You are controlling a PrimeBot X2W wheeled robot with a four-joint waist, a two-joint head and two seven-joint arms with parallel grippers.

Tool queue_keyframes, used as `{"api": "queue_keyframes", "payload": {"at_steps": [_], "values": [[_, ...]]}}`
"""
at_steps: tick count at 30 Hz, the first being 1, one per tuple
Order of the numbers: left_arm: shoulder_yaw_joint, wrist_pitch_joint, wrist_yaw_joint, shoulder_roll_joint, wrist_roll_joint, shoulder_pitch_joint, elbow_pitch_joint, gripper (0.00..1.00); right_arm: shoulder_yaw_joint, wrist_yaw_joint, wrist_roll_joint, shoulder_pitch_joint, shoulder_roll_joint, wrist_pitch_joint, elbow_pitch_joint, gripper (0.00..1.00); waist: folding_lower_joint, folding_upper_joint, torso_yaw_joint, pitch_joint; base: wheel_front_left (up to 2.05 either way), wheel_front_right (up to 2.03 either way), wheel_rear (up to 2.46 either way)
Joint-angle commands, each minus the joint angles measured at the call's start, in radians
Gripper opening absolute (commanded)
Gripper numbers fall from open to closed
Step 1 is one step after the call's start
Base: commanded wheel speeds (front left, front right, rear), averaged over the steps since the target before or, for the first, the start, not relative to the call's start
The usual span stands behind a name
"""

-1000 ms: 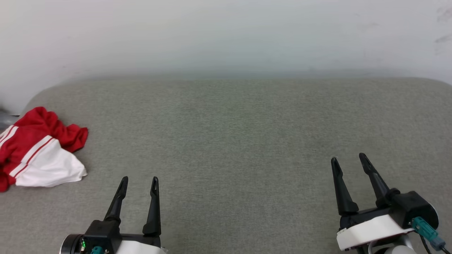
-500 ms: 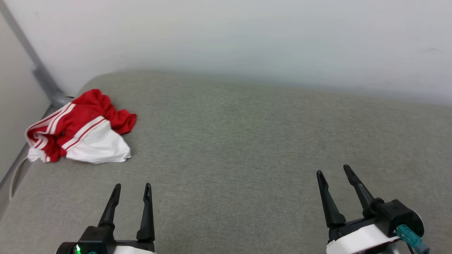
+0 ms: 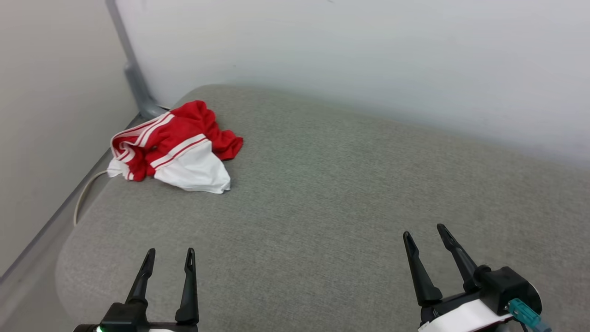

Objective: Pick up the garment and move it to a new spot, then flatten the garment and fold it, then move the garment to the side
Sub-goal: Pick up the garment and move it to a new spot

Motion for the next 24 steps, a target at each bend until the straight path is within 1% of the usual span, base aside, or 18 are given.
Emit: {"api": "queue_keyframes", "payload": {"at_steps": [1, 6, 13, 18, 21, 24], "values": [[0.002, -0.003, 0.0, -0.002, 0.007, 0.008, -0.002, 1.0, 0.001, -0.001, 0.005, 0.015, 0.001, -0.002, 0.001, 1.0, 0.0, 0.0, 0.022, -0.006, 0.0, 0.0, 0.0], [0.01, -0.003, 0.0, -0.002, 0.013, 0.015, -0.014, 1.0, 0.007, -0.001, 0.013, 0.015, 0.001, -0.002, 0.004, 1.0, 0.0, 0.0, 0.053, -0.013, 0.0, 0.0, 0.0], [0.019, -0.003, -0.007, -0.002, 0.014, 0.019, -0.021, 1.0, 0.014, -0.001, 0.019, 0.017, 0.001, -0.002, -0.002, 1.0, 0.0, 0.0, 0.069, -0.015, 0.0, 0.0, 0.0], [0.027, -0.003, -0.005, -0.002, 0.005, 0.014, -0.022, 1.0, 0.019, -0.001, 0.012, 0.004, 0.001, -0.002, -0.001, 1.0, 0.0, 0.0, 0.059, 0.0, 0.0, 0.0, 0.0], [0.038, -0.003, -0.006, -0.002, 0.005, -0.011, -0.019, 1.0, 0.015, -0.001, 0.0, -0.01, 0.001, -0.002, -0.007, 1.0, 0.0, 0.0, 0.047, 0.027, 0.0, 0.0, 0.0], [0.057, -0.003, 0.003, -0.002, 0.0, -0.04, -0.016, 1.0, 0.01, -0.001, -0.022, -0.022, 0.001, -0.002, -0.014, 1.0, 0.0, 0.0, 0.028, 0.063, 0.0, 0.0, 0.0]]}}
